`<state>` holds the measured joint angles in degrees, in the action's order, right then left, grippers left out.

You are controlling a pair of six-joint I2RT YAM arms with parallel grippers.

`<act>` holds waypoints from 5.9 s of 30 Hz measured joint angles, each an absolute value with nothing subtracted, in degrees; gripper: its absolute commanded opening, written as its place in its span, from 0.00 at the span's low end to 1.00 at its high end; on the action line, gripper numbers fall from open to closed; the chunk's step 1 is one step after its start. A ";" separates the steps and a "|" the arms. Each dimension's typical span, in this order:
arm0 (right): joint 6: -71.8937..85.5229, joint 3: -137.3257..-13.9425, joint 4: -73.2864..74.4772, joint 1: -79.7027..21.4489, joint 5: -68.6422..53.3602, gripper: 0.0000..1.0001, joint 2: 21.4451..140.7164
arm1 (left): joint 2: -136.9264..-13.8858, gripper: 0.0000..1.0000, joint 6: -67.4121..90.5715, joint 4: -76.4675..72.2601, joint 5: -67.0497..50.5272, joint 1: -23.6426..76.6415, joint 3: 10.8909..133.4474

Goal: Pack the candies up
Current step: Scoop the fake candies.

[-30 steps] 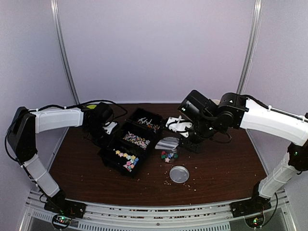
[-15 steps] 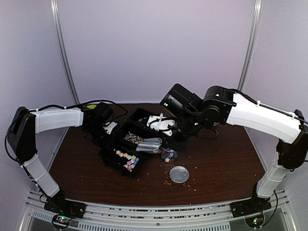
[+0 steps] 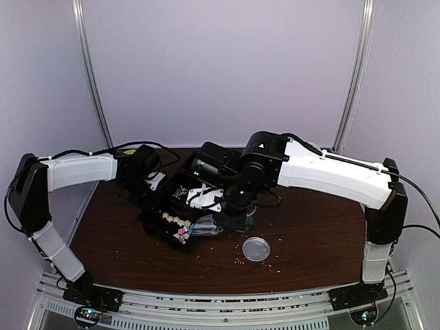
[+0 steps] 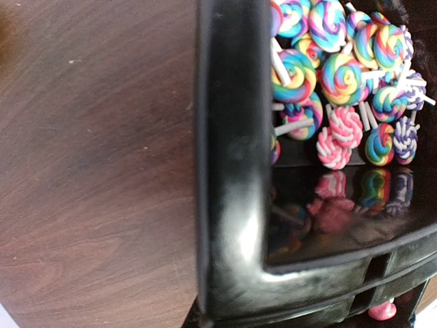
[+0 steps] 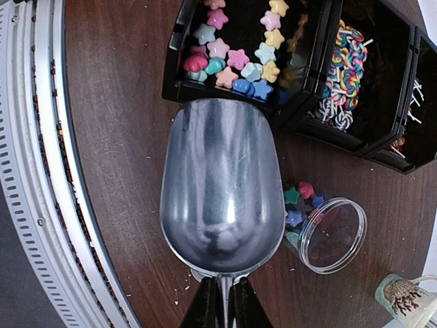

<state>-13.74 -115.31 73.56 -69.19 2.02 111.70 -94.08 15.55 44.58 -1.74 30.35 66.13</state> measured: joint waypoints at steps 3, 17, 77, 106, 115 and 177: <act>-13.47 -116.97 74.13 -69.36 3.66 0.00 113.86 | -93.45 0.00 15.51 44.73 -0.43 30.35 66.13; -12.21 -125.86 74.52 -69.60 7.84 0.00 122.28 | -92.97 0.00 13.45 46.41 7.94 33.41 66.74; -18.20 -102.61 34.33 -72.64 14.15 0.00 123.81 | -92.92 0.00 10.13 48.34 13.21 35.68 68.14; -32.16 -96.86 34.33 -71.59 8.73 0.00 118.45 | -93.34 0.00 9.74 47.68 3.38 33.52 66.85; -27.64 -103.53 40.53 -69.89 3.18 0.00 121.86 | -93.34 0.00 8.84 46.13 2.66 33.04 65.49; -6.83 -74.46 -6.94 -68.75 -1.45 0.00 115.66 | -92.77 0.00 16.49 40.34 -7.97 28.67 62.37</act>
